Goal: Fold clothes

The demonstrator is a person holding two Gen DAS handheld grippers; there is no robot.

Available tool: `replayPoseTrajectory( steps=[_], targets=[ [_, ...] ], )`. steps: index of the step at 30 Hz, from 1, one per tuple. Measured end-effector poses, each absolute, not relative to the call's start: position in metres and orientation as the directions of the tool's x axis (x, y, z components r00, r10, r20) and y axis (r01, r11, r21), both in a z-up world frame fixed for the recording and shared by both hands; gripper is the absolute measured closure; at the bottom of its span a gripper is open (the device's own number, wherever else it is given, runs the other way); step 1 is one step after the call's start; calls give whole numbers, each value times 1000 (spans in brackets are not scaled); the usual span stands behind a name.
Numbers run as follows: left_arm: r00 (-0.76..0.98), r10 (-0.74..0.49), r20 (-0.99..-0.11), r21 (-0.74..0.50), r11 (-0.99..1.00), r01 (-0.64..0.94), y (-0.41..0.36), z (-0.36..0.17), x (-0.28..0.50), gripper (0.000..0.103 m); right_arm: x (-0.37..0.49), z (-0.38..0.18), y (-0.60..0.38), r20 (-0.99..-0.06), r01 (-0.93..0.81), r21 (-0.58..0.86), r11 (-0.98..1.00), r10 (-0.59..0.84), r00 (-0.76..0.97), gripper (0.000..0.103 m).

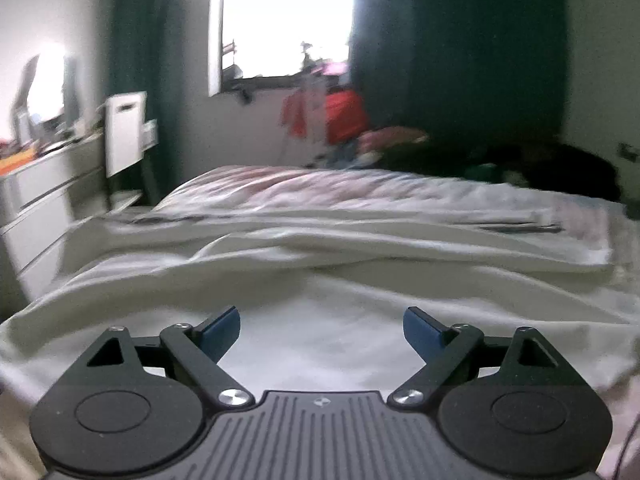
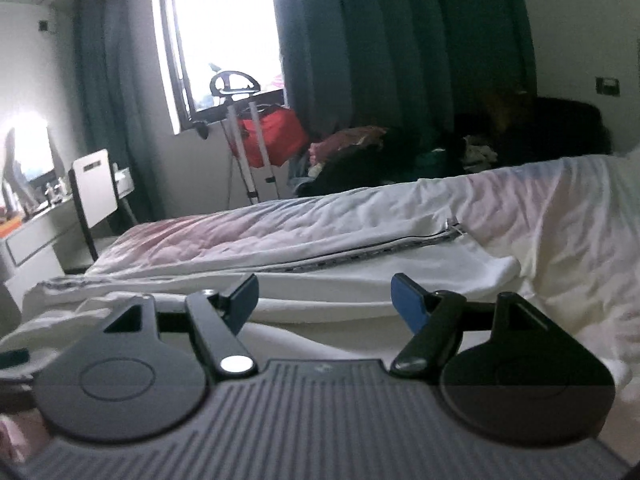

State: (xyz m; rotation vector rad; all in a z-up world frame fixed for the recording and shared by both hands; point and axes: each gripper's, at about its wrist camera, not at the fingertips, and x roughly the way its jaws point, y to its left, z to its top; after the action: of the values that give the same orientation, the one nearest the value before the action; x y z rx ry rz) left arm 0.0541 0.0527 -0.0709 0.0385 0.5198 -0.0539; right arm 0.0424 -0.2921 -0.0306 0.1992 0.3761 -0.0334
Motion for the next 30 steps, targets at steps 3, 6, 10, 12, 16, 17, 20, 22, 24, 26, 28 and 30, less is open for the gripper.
replayPoseTrajectory(
  steps=[3,6,10,12,16,17,20,22,24,26,28,30],
  targets=[
    [846,28,-533,-23,999,-48,80,-66,52,13,46,-35,-288,-394,60,173,983,13,919,28],
    [824,52,-564,-135,979,-154,115,-59,51,13,49,-40,-286,-414,66,172,983,12,910,28],
    [764,75,-641,-272,908,-317,168,-58,52,13,48,-44,-282,-417,63,166,984,12,909,28],
    [702,70,-709,-309,864,-397,195,-63,54,13,47,-45,-281,-419,61,157,986,10,908,28],
    [578,44,-815,-350,757,-551,239,-78,60,15,49,-48,-285,-436,73,171,983,9,900,28],
    [554,22,-832,-366,729,-578,248,-82,61,15,49,-48,-286,-439,77,175,982,7,898,28],
    [523,-26,-852,-410,656,-634,268,-87,64,15,49,-50,-288,-447,87,177,980,1,895,28],
    [513,-8,-858,-404,626,-667,280,-86,67,17,48,-51,-289,-450,93,177,980,-3,893,28],
    [508,43,-860,-377,616,-691,288,-83,72,17,49,-51,-290,-456,103,177,979,-12,890,28],
    [500,78,-863,-356,609,-709,298,-81,76,17,50,-52,-290,-464,115,176,978,-21,886,28],
    [500,91,-862,-354,598,-719,307,-83,79,17,51,-51,-291,-467,117,179,977,-20,884,28],
    [506,87,-858,-368,584,-723,316,-86,79,17,51,-50,-292,-462,125,187,974,-25,887,16]
  ],
)
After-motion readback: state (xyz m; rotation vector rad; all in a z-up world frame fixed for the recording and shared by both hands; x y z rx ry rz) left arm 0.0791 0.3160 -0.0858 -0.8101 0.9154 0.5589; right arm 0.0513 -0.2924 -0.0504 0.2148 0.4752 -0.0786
